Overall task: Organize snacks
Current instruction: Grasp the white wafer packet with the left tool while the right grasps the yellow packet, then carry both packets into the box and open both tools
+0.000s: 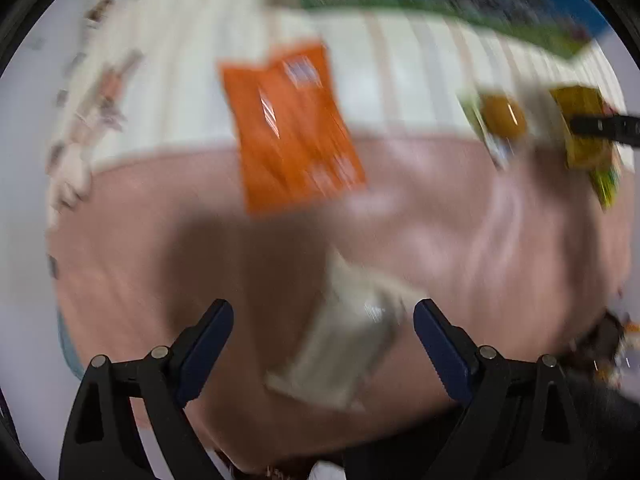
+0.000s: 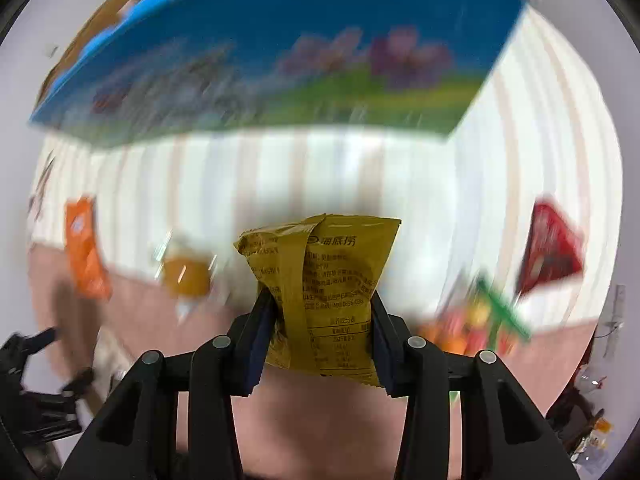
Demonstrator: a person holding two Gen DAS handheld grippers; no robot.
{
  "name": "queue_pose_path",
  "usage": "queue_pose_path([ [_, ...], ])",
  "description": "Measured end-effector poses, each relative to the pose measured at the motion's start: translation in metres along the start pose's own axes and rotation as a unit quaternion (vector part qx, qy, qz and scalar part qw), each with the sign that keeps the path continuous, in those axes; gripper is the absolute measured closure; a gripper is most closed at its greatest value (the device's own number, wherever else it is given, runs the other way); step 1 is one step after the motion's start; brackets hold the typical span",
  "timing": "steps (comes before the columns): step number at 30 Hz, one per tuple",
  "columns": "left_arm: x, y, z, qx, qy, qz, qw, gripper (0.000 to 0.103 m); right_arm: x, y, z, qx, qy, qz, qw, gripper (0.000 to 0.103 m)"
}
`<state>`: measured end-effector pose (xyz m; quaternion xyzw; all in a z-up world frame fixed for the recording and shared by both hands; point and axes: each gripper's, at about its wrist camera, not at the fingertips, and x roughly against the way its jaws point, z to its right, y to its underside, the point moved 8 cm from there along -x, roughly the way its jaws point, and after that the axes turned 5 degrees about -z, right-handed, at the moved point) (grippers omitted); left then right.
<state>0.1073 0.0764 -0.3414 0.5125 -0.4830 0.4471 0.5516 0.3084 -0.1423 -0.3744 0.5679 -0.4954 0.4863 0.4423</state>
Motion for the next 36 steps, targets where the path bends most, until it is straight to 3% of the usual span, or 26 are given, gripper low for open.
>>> queue_pose_path([
  [3,-0.034,0.020,0.016,-0.039,-0.013,-0.051,0.9979,0.013,-0.008,0.034,-0.012,0.004,-0.028,-0.025,0.999,0.056],
  [4,-0.040,0.021,0.017,-0.035,-0.013,-0.054,0.9978,0.020,-0.014,0.043,-0.015,0.006,-0.031,-0.034,0.999,0.056],
  [5,-0.047,0.021,0.018,-0.017,0.003,-0.058,0.9982,0.043,-0.018,0.049,-0.018,0.007,-0.032,-0.041,0.999,0.056],
  [9,-0.046,0.004,0.016,0.079,0.075,-0.048,0.9929,0.043,-0.036,0.067,-0.019,-0.011,-0.045,-0.067,0.997,0.056],
  [14,-0.028,-0.031,0.047,0.123,0.115,-0.014,0.9856,0.043,-0.044,0.077,-0.012,-0.038,-0.058,-0.079,0.994,0.056],
  [20,-0.033,-0.047,0.080,0.133,0.114,-0.015,0.9843,0.042,-0.052,0.084,0.002,-0.065,-0.076,-0.084,0.991,0.054],
  [22,-0.034,-0.051,0.083,0.121,0.105,-0.025,0.9868,0.037,-0.053,0.082,0.003,-0.077,-0.095,-0.085,0.989,0.041],
  [25,-0.044,-0.046,0.090,0.098,0.087,-0.038,0.9906,0.037,-0.055,0.078,0.006,-0.081,-0.098,-0.089,0.988,0.033],
  [28,-0.045,-0.044,0.102,0.093,0.075,-0.026,0.9925,0.038,-0.061,0.076,-0.006,-0.067,-0.070,-0.092,0.991,0.034],
  [29,-0.044,-0.043,0.106,0.094,0.069,-0.020,0.9930,0.043,-0.063,0.077,-0.006,-0.061,-0.053,-0.082,0.993,0.035],
  [31,-0.042,-0.040,0.115,0.095,0.069,-0.012,0.9930,0.044,-0.065,0.078,-0.007,-0.051,-0.025,-0.071,0.996,0.043],
  [33,-0.034,-0.033,0.119,0.104,0.081,-0.007,0.9912,0.044,-0.060,0.079,-0.008,-0.046,-0.019,-0.060,0.997,0.047],
  [36,-0.005,-0.020,0.126,0.104,0.099,0.009,0.9896,0.048,-0.044,0.081,-0.009,-0.046,-0.044,-0.053,0.997,0.048],
])
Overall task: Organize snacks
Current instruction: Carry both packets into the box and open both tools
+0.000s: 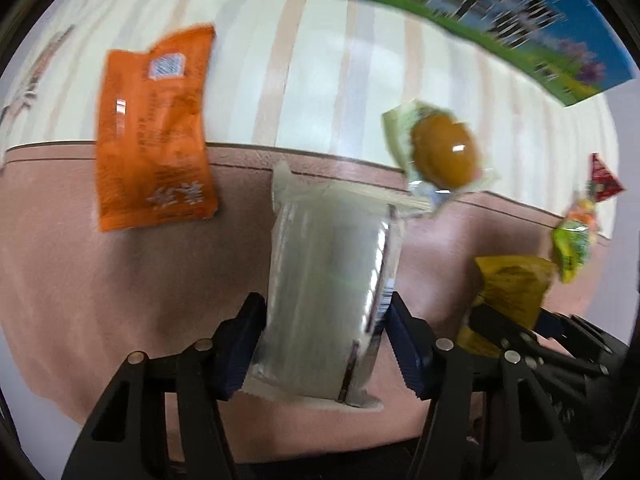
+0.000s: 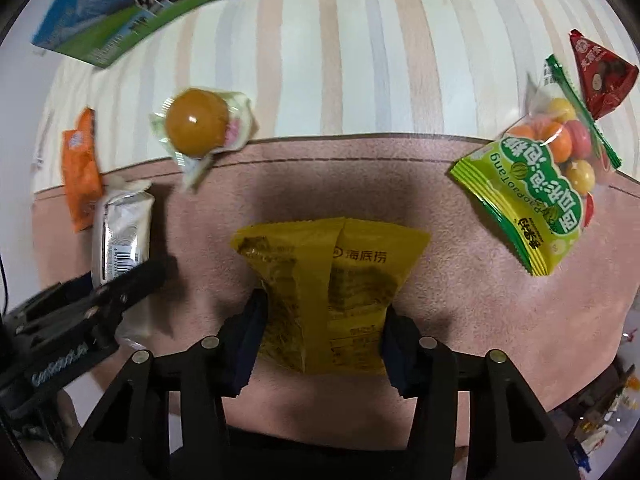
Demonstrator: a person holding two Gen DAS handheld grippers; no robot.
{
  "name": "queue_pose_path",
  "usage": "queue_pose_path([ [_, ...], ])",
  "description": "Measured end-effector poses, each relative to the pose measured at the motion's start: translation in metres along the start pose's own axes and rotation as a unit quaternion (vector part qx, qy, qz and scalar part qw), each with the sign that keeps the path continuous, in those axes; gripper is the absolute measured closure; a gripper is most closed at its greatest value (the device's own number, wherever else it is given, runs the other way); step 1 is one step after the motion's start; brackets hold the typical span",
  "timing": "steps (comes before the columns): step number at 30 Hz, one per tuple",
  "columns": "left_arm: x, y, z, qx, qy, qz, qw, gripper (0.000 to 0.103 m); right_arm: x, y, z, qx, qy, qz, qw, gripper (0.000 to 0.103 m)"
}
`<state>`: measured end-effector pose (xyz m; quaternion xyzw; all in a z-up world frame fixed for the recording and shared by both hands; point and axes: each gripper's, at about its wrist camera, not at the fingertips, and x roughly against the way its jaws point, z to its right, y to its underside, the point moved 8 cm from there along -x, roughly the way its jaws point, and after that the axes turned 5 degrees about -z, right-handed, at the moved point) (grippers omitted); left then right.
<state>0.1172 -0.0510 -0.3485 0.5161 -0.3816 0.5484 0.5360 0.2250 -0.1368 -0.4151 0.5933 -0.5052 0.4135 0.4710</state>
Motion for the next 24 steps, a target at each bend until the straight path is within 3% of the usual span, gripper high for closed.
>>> queue_pose_path([
  [3,0.035,0.008,0.013,-0.008,0.026,0.021,0.9994,0.050,0.035,-0.003,-0.003,0.007,-0.030,0.021,0.999,0.049],
  [7,0.090,-0.008,0.043,-0.028,0.062,0.065,0.9956,0.050,0.101,-0.013,-0.003,0.014,-0.068,0.070,0.995,0.049],
  [11,0.144,-0.059,0.071,-0.049,0.101,0.104,0.9882,0.050,0.174,-0.044,-0.003,0.017,-0.090,0.129,0.987,0.049],
  [14,0.183,-0.090,0.086,-0.067,0.122,0.129,0.9818,0.050,0.226,-0.079,0.001,0.026,-0.081,0.171,0.982,0.049],
  [19,0.231,-0.151,0.085,-0.077,0.135,0.162,0.9745,0.050,0.260,-0.133,-0.003,0.026,-0.053,0.197,0.979,0.049],
  [24,0.216,-0.205,0.098,-0.052,0.158,0.117,0.9790,0.050,0.254,-0.179,-0.004,0.021,-0.026,0.186,0.982,0.049],
])
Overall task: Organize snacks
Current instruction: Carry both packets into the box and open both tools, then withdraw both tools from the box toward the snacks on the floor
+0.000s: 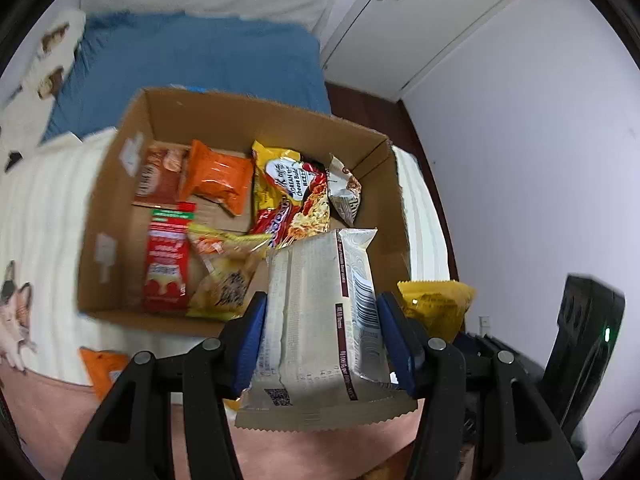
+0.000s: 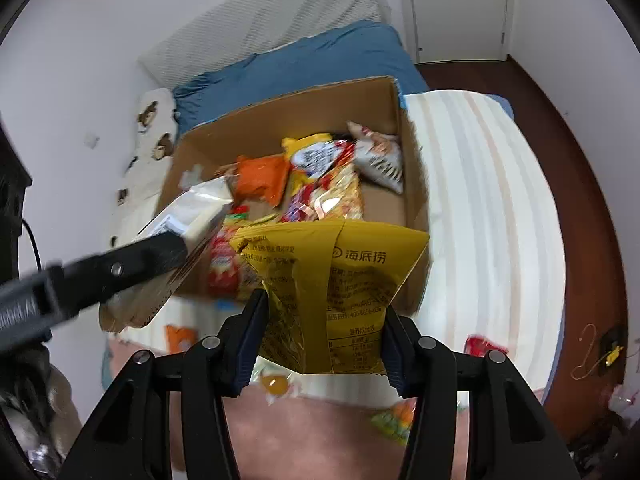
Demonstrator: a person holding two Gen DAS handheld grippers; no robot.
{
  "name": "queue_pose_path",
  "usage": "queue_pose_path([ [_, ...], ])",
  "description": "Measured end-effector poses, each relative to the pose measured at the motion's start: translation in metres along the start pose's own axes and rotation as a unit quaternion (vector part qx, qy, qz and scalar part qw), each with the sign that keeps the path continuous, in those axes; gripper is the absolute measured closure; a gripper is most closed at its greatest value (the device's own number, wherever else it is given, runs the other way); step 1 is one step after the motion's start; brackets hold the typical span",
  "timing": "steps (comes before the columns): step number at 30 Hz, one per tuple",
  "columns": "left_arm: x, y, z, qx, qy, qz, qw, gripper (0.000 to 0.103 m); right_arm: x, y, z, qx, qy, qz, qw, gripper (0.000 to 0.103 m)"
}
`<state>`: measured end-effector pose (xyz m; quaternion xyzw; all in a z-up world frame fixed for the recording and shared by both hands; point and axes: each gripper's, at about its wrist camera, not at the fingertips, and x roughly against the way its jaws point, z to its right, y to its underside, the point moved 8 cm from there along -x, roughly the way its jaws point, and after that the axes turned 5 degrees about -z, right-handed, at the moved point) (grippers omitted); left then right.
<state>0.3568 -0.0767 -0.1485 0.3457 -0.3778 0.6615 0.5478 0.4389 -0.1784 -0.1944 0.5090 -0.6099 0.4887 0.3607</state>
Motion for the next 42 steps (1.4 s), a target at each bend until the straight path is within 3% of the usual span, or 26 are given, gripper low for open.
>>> queue_pose_path([
  [8,-0.072,-0.027,-0.012,0.019,-0.009,-0.094,0.9953,0.050,-0.050,-0.016,0.009,-0.004,0.022,-0.024,0.999,0.049],
  [11,-0.094,-0.022,-0.023,0.020,-0.025,-0.141,0.9895,0.050,-0.071,-0.015,0.011,-0.004,0.024,-0.061,0.998,0.046],
  [12,-0.100,-0.022,-0.027,0.024,-0.030,-0.152,0.9876,0.049,-0.079,-0.013,0.012,-0.005,0.022,-0.080,0.997,0.038],
  [13,-0.105,-0.019,-0.031,0.028,-0.032,-0.164,0.9856,0.049,-0.087,-0.011,0.014,-0.006,0.022,-0.096,0.995,0.021],
  [14,-0.109,-0.018,-0.036,0.031,-0.034,-0.169,0.9846,0.045,-0.092,-0.009,0.015,-0.004,0.025,-0.105,0.994,0.015],
  [15,-0.109,-0.016,-0.038,0.029,-0.038,-0.167,0.9849,0.040,-0.094,-0.008,0.015,-0.006,0.021,-0.108,0.994,0.015],
  [17,-0.108,-0.016,-0.042,0.023,-0.045,-0.160,0.9859,0.019,-0.099,-0.006,0.015,-0.009,0.020,-0.112,0.994,0.014],
  [22,-0.104,-0.015,-0.050,0.014,-0.060,-0.151,0.9866,0.009,-0.109,-0.006,0.013,-0.010,0.024,-0.117,0.993,0.013],
  [30,-0.073,-0.019,-0.063,-0.012,-0.089,-0.114,0.9895,0.009,-0.109,-0.007,0.012,-0.022,0.032,-0.116,0.992,0.012],
  [35,-0.043,-0.024,-0.066,-0.036,-0.116,-0.060,0.9908,0.009,-0.096,-0.007,0.012,-0.025,0.039,-0.096,0.994,0.012],
  [42,-0.007,-0.018,-0.071,-0.061,-0.156,0.018,0.9856,0.009,-0.068,-0.001,0.006,-0.006,0.063,-0.047,0.997,0.012],
])
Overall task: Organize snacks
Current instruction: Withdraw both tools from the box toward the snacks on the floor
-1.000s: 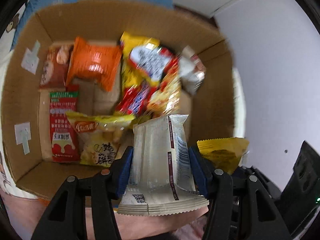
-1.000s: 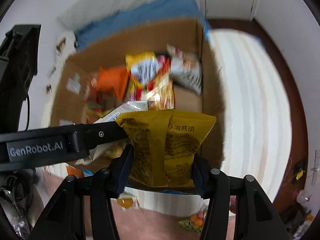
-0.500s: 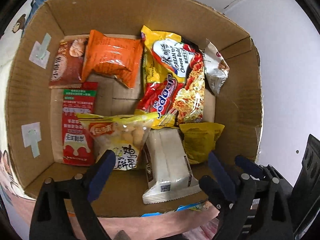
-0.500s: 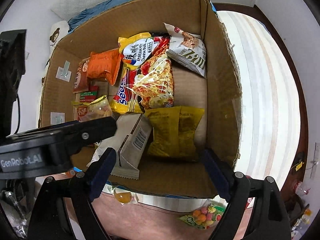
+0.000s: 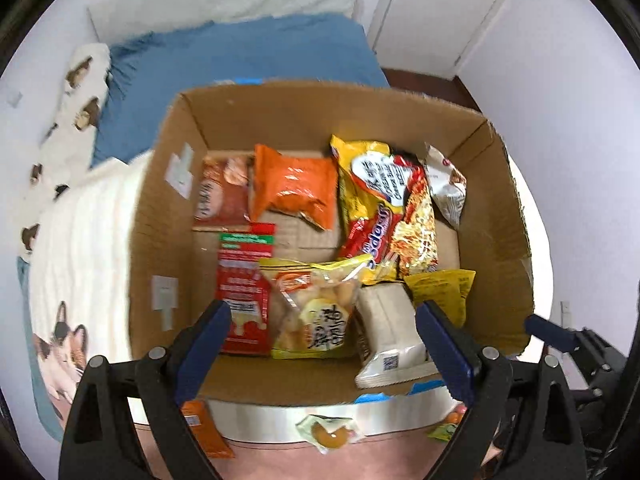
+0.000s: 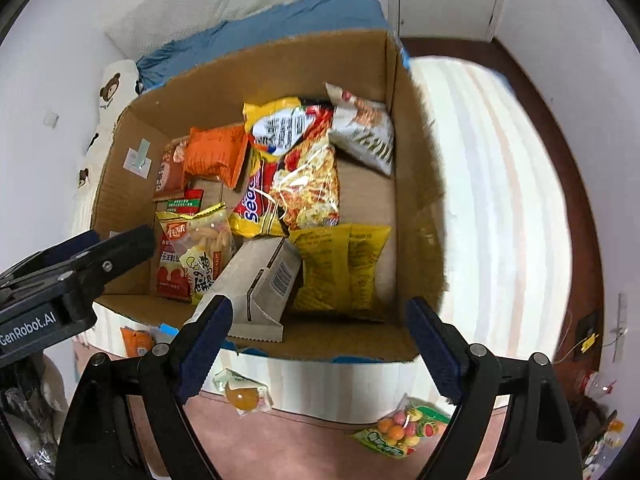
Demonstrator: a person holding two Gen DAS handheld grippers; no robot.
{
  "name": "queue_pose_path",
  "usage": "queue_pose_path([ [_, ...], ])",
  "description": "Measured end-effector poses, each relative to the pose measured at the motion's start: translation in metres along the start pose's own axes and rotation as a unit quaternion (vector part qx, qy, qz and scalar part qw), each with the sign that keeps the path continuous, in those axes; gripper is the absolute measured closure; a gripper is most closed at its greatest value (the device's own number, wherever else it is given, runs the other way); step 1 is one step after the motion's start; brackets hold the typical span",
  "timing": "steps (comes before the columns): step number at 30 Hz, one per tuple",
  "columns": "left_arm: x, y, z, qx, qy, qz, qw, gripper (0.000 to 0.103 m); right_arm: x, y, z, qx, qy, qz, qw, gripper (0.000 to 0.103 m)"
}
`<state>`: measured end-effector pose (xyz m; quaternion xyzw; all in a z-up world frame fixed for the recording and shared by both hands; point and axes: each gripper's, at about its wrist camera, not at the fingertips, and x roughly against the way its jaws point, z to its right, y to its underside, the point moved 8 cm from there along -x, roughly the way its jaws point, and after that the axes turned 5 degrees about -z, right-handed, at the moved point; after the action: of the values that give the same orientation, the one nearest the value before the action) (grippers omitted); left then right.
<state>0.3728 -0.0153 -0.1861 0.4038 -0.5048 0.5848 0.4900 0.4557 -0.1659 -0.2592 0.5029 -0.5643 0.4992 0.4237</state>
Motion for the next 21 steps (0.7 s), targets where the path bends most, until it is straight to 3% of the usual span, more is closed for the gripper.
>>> queue_pose_path([
  [8,0.025,0.022,-0.006,-0.022,-0.037,0.078,0.9960,0.008,0.035,0.017,-0.007,0.017,0.027,0.060,0.998,0.012],
  [21,0.087,0.065,-0.006,-0.034,-0.046,0.167,0.9843,0.008,0.105,0.057,-0.021,0.017,0.012,0.140,0.990,0.012],
])
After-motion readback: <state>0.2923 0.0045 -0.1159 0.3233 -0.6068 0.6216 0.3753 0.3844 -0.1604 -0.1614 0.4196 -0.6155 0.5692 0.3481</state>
